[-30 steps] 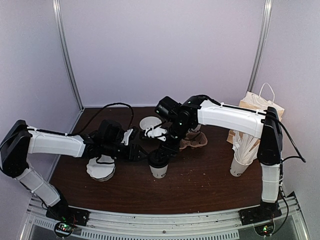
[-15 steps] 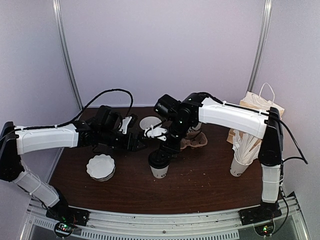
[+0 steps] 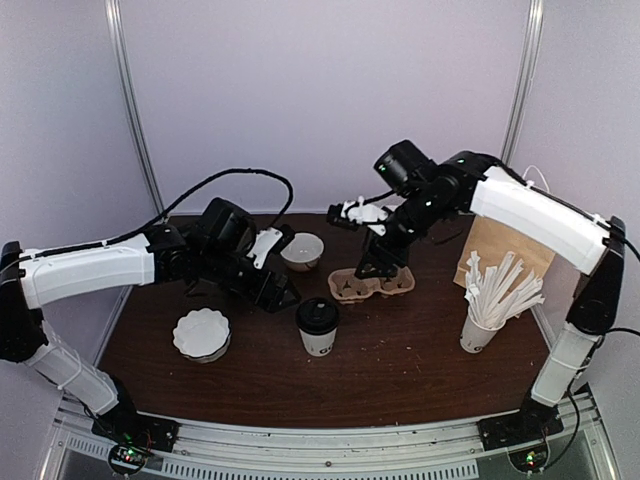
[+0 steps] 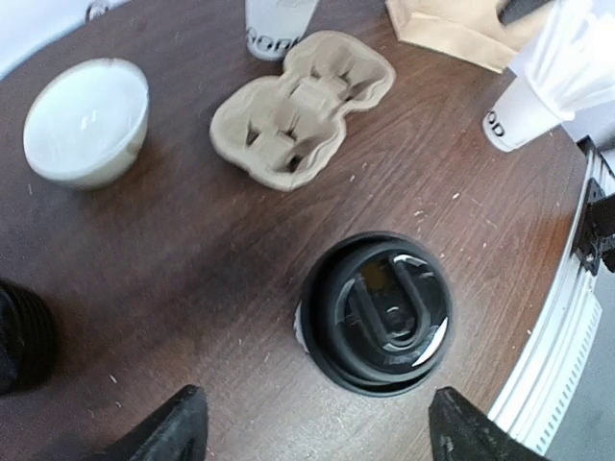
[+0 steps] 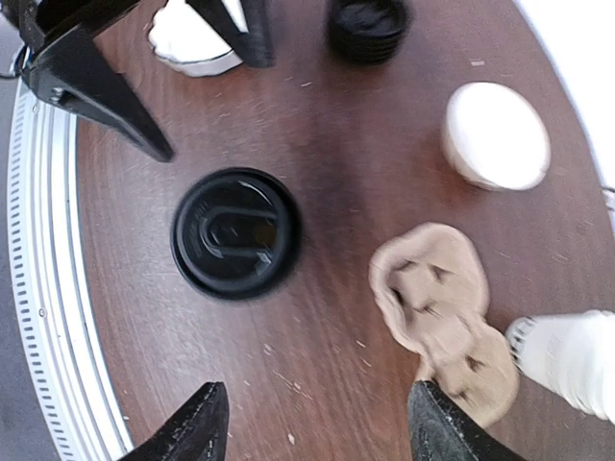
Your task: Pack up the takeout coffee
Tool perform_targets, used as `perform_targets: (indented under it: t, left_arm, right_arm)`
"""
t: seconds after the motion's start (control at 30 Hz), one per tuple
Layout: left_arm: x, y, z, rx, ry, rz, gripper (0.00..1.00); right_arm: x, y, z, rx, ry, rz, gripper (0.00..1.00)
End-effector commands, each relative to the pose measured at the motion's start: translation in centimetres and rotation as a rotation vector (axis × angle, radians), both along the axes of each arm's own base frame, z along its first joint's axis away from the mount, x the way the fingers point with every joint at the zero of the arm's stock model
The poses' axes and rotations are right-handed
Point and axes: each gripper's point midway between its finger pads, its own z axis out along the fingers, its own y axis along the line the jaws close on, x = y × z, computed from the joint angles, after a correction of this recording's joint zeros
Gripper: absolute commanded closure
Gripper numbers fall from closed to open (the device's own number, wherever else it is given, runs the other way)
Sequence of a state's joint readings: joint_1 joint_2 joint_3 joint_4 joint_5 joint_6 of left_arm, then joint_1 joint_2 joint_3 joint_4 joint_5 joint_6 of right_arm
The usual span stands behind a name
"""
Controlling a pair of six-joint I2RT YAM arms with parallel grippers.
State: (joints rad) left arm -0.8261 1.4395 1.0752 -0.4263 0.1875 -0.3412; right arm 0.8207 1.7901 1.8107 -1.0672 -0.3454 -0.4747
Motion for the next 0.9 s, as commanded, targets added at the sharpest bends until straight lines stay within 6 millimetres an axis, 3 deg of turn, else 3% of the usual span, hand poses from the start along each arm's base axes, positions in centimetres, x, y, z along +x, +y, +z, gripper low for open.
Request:
perform_targets:
  t: [0.0, 0.13, 0.23, 0.37, 0.57, 0.87]
  left_arm:
    - [0.3, -0.5, 1.8, 0.144, -0.134, -0.105, 0.1]
    - [0.0, -1.2, 1.4, 0.219, -0.142, -0.163, 0.03]
    - [-0.7, -2.3, 0.7, 0.251, -0.121, -0.227, 0.03]
    - [-0.8, -3.1, -0.2, 0.326, -0.117, -0.242, 0.02]
    - [-1.0, -4.3, -1.1, 0.355, -0.109, -0.264, 0.03]
    - [-1.6, -6.2, -1.6, 0.32, -0.068, -0.309, 0.03]
  right_arm:
    - [0.9, -4.7, 5.0, 0.107, -0.111, -0.046, 0.32]
    - [1.7, -8.9, 8.2, 0.188, -0.181, -0.131, 0.31]
    - [2.7, -11.8, 8.7, 0.224, -0.195, -0.228, 0.31]
    - [3.1, -13.7, 8.7, 0.302, -0.169, -0.296, 0.31]
    - [3.8, -13.8, 8.8, 0.365, -0.121, -0.311, 0.31]
    - [3.7, -13.0, 7.2, 0.381, -0.061, -0.288, 0.31]
